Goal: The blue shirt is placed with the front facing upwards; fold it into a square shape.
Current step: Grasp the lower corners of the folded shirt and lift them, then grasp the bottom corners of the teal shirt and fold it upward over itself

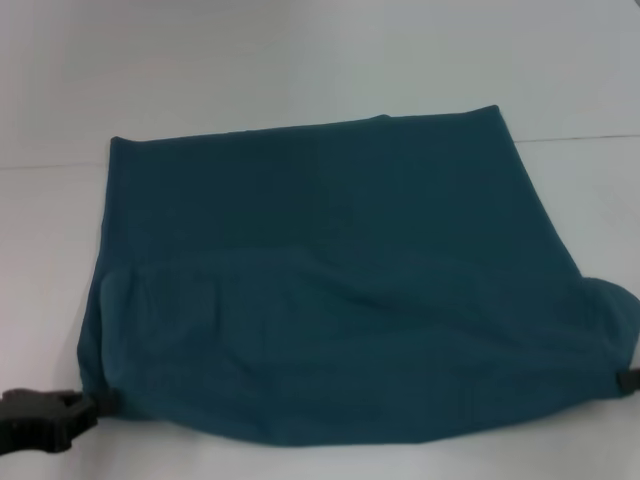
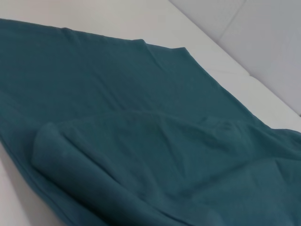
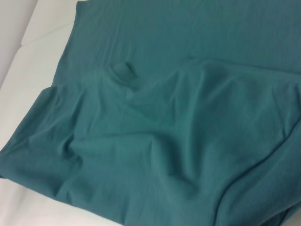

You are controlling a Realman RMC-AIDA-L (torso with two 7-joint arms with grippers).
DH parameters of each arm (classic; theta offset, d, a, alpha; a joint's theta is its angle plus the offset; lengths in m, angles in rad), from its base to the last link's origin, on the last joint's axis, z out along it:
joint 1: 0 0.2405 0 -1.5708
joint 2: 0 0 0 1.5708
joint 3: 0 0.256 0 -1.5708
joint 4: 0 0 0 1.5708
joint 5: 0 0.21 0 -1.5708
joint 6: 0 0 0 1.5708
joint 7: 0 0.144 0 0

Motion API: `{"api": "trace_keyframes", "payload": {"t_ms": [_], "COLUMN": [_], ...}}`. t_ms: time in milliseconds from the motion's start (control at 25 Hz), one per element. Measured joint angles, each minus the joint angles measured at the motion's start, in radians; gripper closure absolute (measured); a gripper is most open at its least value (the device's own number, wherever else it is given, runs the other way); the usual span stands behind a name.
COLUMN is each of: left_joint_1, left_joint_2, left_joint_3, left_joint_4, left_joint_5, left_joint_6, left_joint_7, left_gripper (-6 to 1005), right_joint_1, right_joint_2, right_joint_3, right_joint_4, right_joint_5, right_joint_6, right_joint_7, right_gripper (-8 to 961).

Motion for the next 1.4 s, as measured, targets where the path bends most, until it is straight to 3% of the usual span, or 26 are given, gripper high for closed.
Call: {"api": "trace_keyframes", "payload": {"t_ms": [520,1400], "left_joint_1": [0.032,0.083], "left_joint_2": [0.000,0.000], "left_joint_3": [-0.009,-0.075], "left_joint_4": [-0.011,0.000], "left_joint_5": [0.050,0.046], "left_joint_6": [0.093,0.199], "left_joint_7": [0.005,0.027], "left_gripper": [973,973], "right_joint_1": [-0.117,-0.201], "right_joint_2": [0.045,0.044], "right_joint_3": [0.062,0.117], "right_joint_4": [-0.015,-0.010], "right_joint_5": [0.000,-0.002], "right_joint_6": [-0.094,-0.160], "right_joint_7": [-0.069,-0.114], "right_gripper": [925,916]}}
